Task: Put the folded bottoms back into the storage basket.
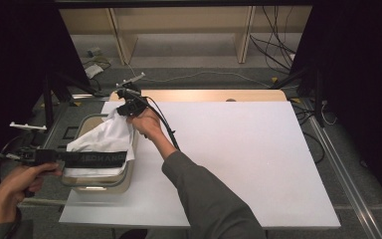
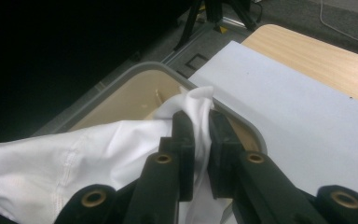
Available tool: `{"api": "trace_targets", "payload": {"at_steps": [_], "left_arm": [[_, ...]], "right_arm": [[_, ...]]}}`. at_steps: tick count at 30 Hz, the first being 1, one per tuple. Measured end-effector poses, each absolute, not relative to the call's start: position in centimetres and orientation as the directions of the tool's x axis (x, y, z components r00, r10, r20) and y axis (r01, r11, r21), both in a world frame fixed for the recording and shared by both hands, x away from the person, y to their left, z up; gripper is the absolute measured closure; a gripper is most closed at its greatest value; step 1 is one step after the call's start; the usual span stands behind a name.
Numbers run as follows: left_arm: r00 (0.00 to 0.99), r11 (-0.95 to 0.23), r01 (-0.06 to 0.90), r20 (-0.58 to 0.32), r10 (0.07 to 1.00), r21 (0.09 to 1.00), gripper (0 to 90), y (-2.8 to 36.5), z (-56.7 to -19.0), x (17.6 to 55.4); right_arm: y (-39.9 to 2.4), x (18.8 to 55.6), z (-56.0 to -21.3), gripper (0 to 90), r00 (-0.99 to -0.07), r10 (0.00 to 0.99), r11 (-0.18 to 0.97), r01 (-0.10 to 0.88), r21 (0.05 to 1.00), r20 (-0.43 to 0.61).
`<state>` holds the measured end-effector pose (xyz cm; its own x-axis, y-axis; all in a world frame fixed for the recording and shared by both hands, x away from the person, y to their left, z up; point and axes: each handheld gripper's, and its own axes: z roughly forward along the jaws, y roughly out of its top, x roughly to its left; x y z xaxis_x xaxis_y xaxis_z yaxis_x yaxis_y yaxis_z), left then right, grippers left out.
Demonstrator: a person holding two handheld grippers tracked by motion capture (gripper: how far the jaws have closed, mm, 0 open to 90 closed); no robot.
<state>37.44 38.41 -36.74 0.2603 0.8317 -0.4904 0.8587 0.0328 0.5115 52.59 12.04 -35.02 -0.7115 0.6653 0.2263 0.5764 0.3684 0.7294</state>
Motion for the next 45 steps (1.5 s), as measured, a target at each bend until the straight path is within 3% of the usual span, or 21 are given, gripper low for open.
{"api": "trace_targets", "payload": {"at_steps": [35,38,39,40,41,42,45], "left_arm": [[0.233,0.021,0.879,-0.466,0.854,0.476,79.4,38.0,-37.8,37.8],[0.229,0.02,0.88,-0.459,0.858,0.475,78.4,37.9,-38.0,37.8],[0.212,0.011,0.889,-0.432,0.876,0.458,53.8,37.7,-38.0,38.0],[0.212,0.011,0.889,-0.432,0.876,0.458,38.7,37.7,-38.0,38.0],[0.209,-0.005,0.895,-0.411,0.887,0.445,38.7,37.4,-38.0,38.1],[0.206,-0.015,0.896,-0.385,0.9,0.445,30.7,37.3,-37.9,38.1],[0.177,0.01,0.88,-0.347,0.921,0.475,21.9,37.3,-37.4,38.3]], "right_arm": [[12.3,52.4,-36.4,82.6,-0.701,0.673,0.354,0.587,0.728,0.237],[12.4,52.5,-36.5,76.1,-0.7,0.673,0.354,0.59,0.726,0.24],[12.2,52.7,-36.6,51.3,-0.694,0.669,0.337,0.601,0.725,0.264],[12.2,52.7,-36.6,51.3,-0.694,0.669,0.337,0.601,0.725,0.264],[12.1,52.8,-36.5,44.3,-0.688,0.666,0.326,0.617,0.716,0.29],[11.9,52.9,-36.5,40.1,-0.684,0.667,0.318,0.621,0.716,0.296],[11.0,52.9,-35.9,34.4,-0.687,0.66,0.296,0.608,0.737,0.302]]}}
